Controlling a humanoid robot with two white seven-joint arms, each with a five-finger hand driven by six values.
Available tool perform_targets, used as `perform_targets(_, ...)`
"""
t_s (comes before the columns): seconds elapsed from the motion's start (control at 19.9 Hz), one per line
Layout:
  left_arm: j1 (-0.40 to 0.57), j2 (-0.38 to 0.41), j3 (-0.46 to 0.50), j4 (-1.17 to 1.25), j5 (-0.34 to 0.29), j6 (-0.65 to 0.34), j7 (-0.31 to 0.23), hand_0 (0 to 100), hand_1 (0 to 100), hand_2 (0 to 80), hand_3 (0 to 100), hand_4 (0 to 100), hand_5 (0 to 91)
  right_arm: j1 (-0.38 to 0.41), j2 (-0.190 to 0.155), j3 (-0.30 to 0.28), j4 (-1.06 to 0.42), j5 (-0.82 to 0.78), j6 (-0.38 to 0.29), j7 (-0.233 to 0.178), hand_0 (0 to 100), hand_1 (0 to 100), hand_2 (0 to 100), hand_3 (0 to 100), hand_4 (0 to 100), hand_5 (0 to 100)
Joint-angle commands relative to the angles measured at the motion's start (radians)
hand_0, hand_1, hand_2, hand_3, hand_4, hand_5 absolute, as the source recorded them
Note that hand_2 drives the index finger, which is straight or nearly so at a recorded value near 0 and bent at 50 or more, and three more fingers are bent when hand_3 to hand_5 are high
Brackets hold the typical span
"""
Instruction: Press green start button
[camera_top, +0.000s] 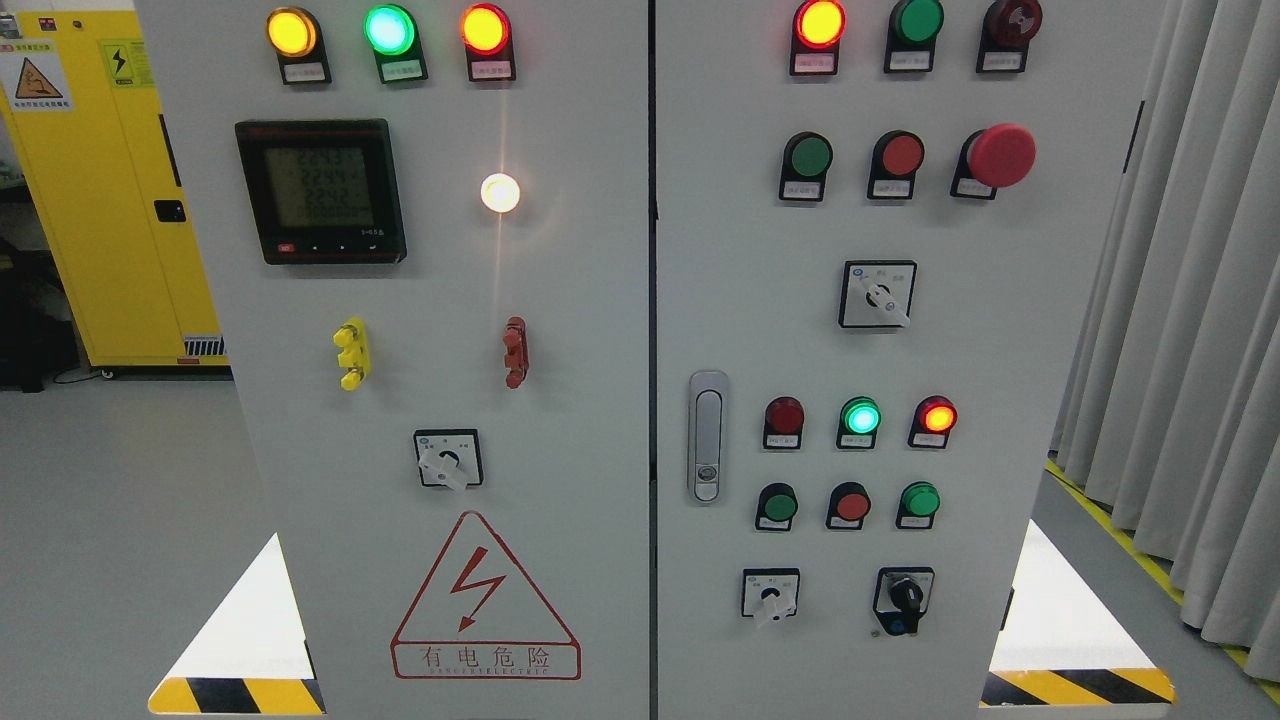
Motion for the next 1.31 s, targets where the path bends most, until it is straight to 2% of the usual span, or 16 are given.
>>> perform_targets(0.0, -0.029, -0.044, 0.000, -0.028, -0.001, 0.000, 0.001, 12, 56, 0.0, 0, 0, 0.0, -0.029, -0.022, -0.054, -0.440, 0.096, -0.054, -0.002, 19, 49, 0, 27, 24, 6)
perform_targets(0.1, -0.029, -0.044, 0.000, -0.028, -0.001, 0.000, 0.001, 12, 56, 0.0, 0, 0, 0.0, -0.043, -0.022, -0.064, -0.509, 0.118, -0.055, -0.002, 19, 50, 0, 28, 26, 8)
perform_targets(0.15, -0.029, -0.046, 0.000, -0.028, 0.000, 0.000, 0.001, 12, 56, 0.0, 0, 0, 0.0, -0.054, -0.022, -0.071, -0.536, 0.136, -0.058, -0.002, 21, 51, 0, 32, 31, 13)
perform_targets(0.35, -0.029, -0.069, 0.000, -0.028, 0.000, 0.000, 0.001, 12, 56, 0.0, 0, 0, 0.0, -0.126, -0.019, -0.101, -0.602, 0.213, -0.117, -0.002, 23, 52, 0, 35, 35, 17)
perform_targets(0.4, -0.029, -0.072, -0.002, -0.028, -0.001, 0.000, 0.001, 12, 56, 0.0, 0, 0, 0.0, -0.143, -0.017, -0.112, -0.618, 0.231, -0.124, -0.002, 23, 53, 0, 41, 40, 22)
perform_targets(0.5, -0.029, -0.072, -0.002, -0.028, -0.001, 0.000, 0.001, 12, 56, 0.0, 0, 0, 0.0, -0.176, -0.014, -0.115, -0.644, 0.244, -0.126, -0.002, 24, 54, 0, 43, 42, 25)
perform_targets(0.55, -0.029, -0.072, -0.002, -0.028, -0.001, 0.000, 0.001, 12, 56, 0.0, 0, 0, 0.0, -0.196, -0.014, -0.115, -0.656, 0.247, -0.126, -0.002, 25, 54, 0, 49, 45, 31)
perform_targets(0.6, -0.029, -0.072, -0.002, -0.028, -0.001, 0.000, 0.001, 12, 56, 0.0, 0, 0, 0.0, -0.216, -0.014, -0.115, -0.662, 0.248, -0.126, -0.002, 25, 55, 0, 51, 48, 35)
perform_targets(0.7, -0.029, -0.072, -0.003, -0.028, -0.001, 0.000, 0.001, 12, 56, 0.0, 0, 0, 0.0, -0.265, -0.012, -0.117, -0.668, 0.276, -0.124, -0.005, 26, 56, 0, 52, 50, 36)
perform_targets(0.75, -0.029, -0.072, -0.003, -0.028, -0.001, 0.000, 0.001, 12, 56, 0.0, 0, 0, 0.0, -0.293, -0.012, -0.120, -0.672, 0.308, -0.123, -0.021, 26, 56, 0, 52, 50, 36)
perform_targets(0.81, -0.028, -0.072, -0.003, -0.028, -0.001, 0.000, 0.001, 12, 56, 0.0, 0, 0, 0.0, -0.319, -0.011, -0.124, -0.675, 0.341, -0.120, -0.047, 26, 56, 0, 57, 53, 41)
perform_targets(0.86, -0.028, -0.072, -0.003, -0.028, -0.001, 0.000, 0.001, 12, 56, 0.0, 0, 0, 0.0, -0.344, -0.003, -0.126, -0.678, 0.369, -0.118, -0.070, 26, 58, 0, 63, 61, 52)
perform_targets(1.11, -0.028, -0.072, -0.003, -0.028, -0.001, 0.000, 0.001, 12, 56, 0.0, 0, 0, 0.0, -0.442, 0.053, -0.124, -0.684, 0.450, -0.089, -0.080, 28, 60, 0, 63, 64, 61)
perform_targets(1.16, -0.028, -0.072, -0.003, -0.028, -0.001, 0.000, 0.001, 12, 56, 0.0, 0, 0, 0.0, -0.456, 0.057, -0.124, -0.684, 0.473, -0.088, -0.080, 27, 61, 0, 70, 66, 63)
perform_targets(1.26, -0.028, -0.072, -0.003, -0.028, -0.001, 0.000, 0.001, 12, 56, 0.0, 0, 0, 0.0, -0.477, 0.057, -0.124, -0.685, 0.494, -0.088, -0.081, 26, 61, 0, 71, 65, 63)
